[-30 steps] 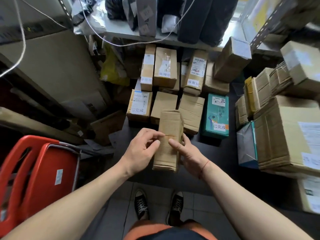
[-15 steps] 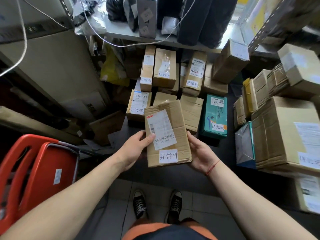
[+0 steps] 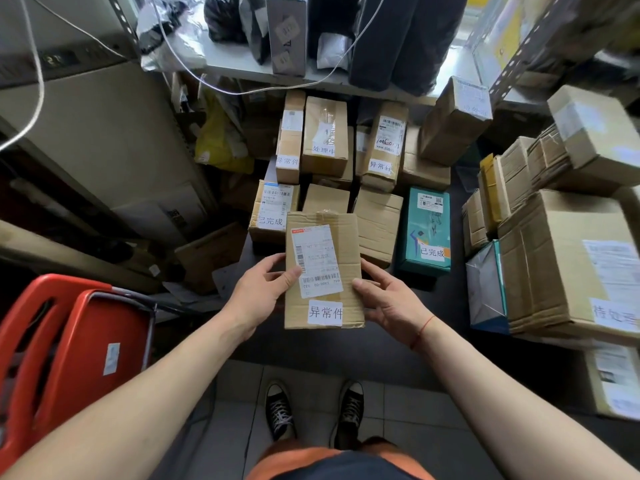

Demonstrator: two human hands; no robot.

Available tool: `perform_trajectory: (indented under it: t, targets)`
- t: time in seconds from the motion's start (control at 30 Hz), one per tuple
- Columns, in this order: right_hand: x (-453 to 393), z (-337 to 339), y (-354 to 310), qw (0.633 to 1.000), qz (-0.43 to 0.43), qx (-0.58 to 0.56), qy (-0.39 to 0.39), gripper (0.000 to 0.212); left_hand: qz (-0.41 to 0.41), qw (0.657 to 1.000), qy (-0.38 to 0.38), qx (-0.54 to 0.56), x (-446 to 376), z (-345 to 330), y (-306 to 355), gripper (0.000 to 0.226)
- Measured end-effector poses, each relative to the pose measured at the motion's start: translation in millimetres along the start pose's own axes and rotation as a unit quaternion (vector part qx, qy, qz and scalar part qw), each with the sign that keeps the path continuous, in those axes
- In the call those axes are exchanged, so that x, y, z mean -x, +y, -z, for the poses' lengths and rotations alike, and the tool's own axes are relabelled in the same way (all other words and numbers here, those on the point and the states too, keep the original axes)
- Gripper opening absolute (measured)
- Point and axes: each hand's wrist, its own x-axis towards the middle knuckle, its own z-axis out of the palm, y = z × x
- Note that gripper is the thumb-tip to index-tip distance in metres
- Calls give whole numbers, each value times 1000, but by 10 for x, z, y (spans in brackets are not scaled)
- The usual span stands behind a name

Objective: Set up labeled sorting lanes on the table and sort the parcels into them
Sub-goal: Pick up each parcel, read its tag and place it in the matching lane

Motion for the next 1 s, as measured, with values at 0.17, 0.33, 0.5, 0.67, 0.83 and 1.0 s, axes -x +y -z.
perform_trajectory:
  t: [0.17, 0.33, 0.5, 0.67, 0.83, 1.0]
  targets:
    - [68, -19, -20, 999, 19, 24, 38, 53, 13, 999, -41, 1, -52, 116, 71, 54]
    - [193, -44, -95, 996, 31, 36, 74, 49, -10, 998, -62, -19, -88, 109, 163, 69]
    - [470, 133, -214, 991, 50, 86, 89, 53, -37, 996, -80, -21, 77, -165, 382, 68]
    - [957, 556, -376, 988, 93, 87, 90, 52, -57, 994, -95, -12, 357, -638, 697, 59]
    - [1530, 1098, -773, 967, 186, 131, 113, 47, -116, 990, -82, 12, 776, -1368, 1096, 48]
    - [2107, 1676, -1250, 958, 238, 127, 98, 47, -168, 981, -81, 44, 1150, -2084, 1497, 43]
